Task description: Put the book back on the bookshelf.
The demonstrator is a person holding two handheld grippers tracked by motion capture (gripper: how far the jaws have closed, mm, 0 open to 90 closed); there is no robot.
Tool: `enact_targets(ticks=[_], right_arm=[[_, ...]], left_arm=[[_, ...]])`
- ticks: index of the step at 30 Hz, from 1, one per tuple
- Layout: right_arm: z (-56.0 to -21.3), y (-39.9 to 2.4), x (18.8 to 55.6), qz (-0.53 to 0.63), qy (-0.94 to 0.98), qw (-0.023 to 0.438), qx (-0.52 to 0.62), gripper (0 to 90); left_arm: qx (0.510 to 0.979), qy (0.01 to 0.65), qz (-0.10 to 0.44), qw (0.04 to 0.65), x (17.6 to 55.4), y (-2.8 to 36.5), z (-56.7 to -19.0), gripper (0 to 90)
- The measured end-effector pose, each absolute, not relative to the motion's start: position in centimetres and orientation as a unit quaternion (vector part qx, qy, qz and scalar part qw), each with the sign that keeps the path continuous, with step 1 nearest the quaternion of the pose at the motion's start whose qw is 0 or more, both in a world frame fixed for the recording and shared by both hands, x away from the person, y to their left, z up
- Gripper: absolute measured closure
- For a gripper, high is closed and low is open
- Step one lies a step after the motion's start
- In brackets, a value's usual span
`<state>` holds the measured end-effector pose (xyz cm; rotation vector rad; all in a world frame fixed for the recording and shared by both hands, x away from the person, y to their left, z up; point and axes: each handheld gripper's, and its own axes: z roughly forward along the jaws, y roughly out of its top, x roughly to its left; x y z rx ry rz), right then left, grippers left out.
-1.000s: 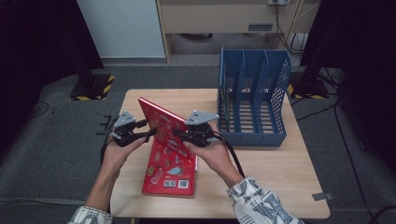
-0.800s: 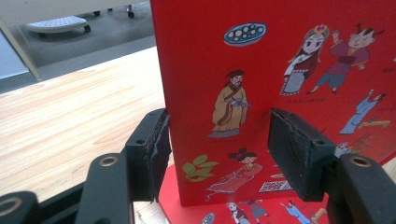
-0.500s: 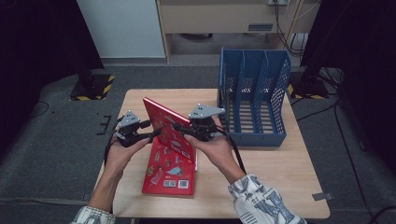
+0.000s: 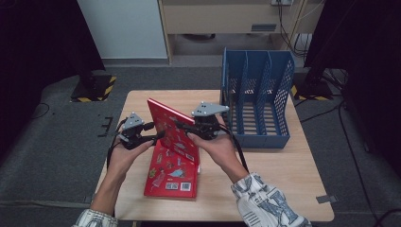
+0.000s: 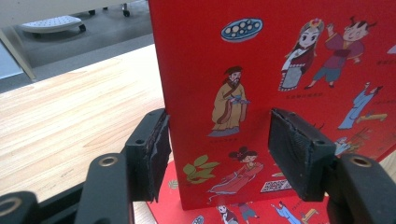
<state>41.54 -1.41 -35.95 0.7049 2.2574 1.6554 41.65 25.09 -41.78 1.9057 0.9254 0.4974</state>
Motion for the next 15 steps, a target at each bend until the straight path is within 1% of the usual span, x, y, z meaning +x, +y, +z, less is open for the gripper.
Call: enact_targets(ticks=[15], right_arm=[[-36.06,-0.90,41.94,0.575,0.770,0.125,0.246,74.7]], left_arm=[[0.776,0.375,0.197,0.468,41.59,25.07,-41.78,38.7]])
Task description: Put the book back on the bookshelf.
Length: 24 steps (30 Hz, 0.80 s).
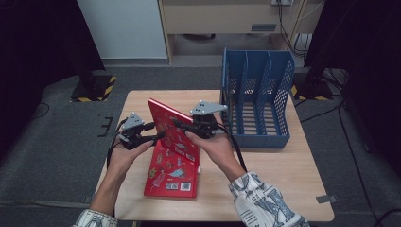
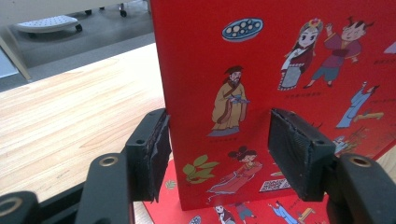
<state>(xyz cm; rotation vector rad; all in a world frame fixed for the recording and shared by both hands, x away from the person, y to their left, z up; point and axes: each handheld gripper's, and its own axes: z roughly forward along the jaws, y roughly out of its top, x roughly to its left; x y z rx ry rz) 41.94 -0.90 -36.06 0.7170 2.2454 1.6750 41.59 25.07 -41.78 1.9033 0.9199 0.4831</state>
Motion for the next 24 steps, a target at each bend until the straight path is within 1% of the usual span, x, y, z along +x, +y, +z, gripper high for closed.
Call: enact_targets(ticks=[12,18,19,21,24], right_arm=[[-36.0,-0.8,42.1,0.577,0.767,0.128,0.250,74.7],[-36.0,-0.6,42.1,0.578,0.767,0.129,0.248,77.1],[-36.0,-0.6,42.1,0.577,0.767,0.130,0.247,77.5],[-35.9,-0.7,42.2,0.575,0.768,0.133,0.249,77.7],[-36.0,-0.8,42.3,0.576,0.767,0.133,0.251,77.9]], left_arm=[[0.776,0.375,0.199,0.466,41.6,25.0,-41.8,38.0],[0.774,0.376,0.201,0.469,41.5,25.1,-42.0,37.6],[0.774,0.380,0.201,0.465,41.5,25.2,-42.2,37.0],[0.774,0.388,0.206,0.457,41.3,25.3,-42.9,31.8],[0.774,0.396,0.206,0.449,40.9,25.9,-44.1,29.3]])
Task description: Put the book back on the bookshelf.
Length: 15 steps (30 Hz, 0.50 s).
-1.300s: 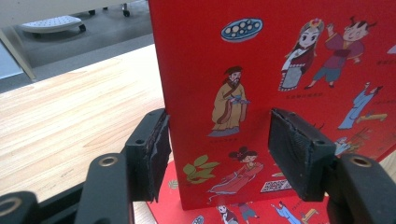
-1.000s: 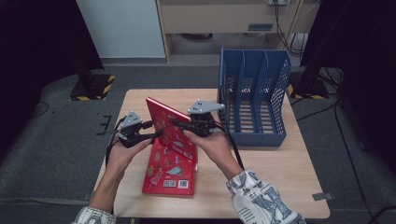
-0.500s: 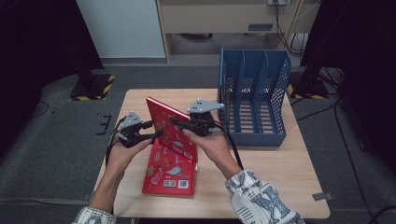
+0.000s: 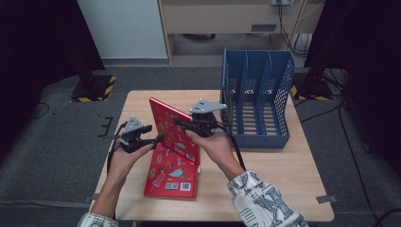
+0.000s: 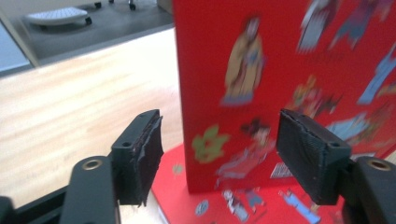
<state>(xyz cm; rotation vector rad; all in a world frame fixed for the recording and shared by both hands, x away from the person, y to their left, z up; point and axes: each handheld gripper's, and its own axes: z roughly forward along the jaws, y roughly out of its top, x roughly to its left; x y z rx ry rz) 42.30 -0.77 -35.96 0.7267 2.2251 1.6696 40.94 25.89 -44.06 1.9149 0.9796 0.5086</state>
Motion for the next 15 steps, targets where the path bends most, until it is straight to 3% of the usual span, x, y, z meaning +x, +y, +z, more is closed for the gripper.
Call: enact_targets(ticks=[5,15], right_arm=[[-35.9,-0.7,42.3,0.576,0.767,0.134,0.251,78.1],[-35.9,-0.8,42.6,0.576,0.764,0.132,0.261,78.4]], left_arm=[[0.774,0.419,0.231,0.414,40.3,27.5,-46.3,21.8],[0.761,0.473,0.212,0.391,39.7,30.4,-49.6,7.4]])
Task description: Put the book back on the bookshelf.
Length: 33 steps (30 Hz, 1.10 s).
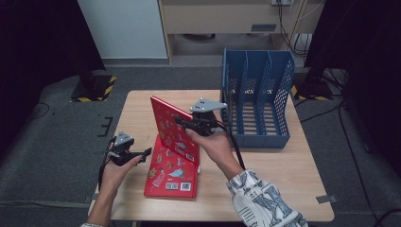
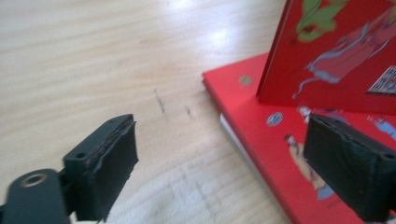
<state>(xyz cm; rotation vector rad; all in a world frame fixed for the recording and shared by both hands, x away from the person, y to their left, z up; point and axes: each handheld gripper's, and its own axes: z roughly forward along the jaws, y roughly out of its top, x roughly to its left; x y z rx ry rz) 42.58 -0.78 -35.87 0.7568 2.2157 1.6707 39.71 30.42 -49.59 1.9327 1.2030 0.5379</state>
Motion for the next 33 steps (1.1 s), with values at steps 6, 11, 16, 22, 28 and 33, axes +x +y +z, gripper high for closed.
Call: enact_targets(ticks=[6,11,16,22,28,33], right_arm=[[-35.8,-1.0,42.8,0.578,0.760,0.128,0.269,78.6],[-35.3,-1.2,42.9,0.576,0.758,0.136,0.273,78.6],[-34.9,-1.4,42.9,0.574,0.758,0.141,0.274,78.6],[-34.7,-1.8,43.1,0.575,0.755,0.147,0.278,78.7],[-34.6,-2.1,43.2,0.575,0.754,0.149,0.281,78.6],[-34.3,-2.7,43.0,0.577,0.751,0.153,0.282,78.6]], left_arm=[[0.763,0.493,0.235,0.346,39.8,32.0,-51.0,3.6],[0.758,0.508,0.227,0.341,39.8,32.7,-51.4,3.5],[0.766,0.509,0.217,0.329,39.8,32.6,-51.7,3.7],[0.758,0.526,0.207,0.326,39.8,32.9,-52.0,4.3],[0.765,0.526,0.206,0.309,39.8,32.8,-52.2,4.4],[0.767,0.531,0.197,0.303,39.8,32.6,-52.5,4.4]])
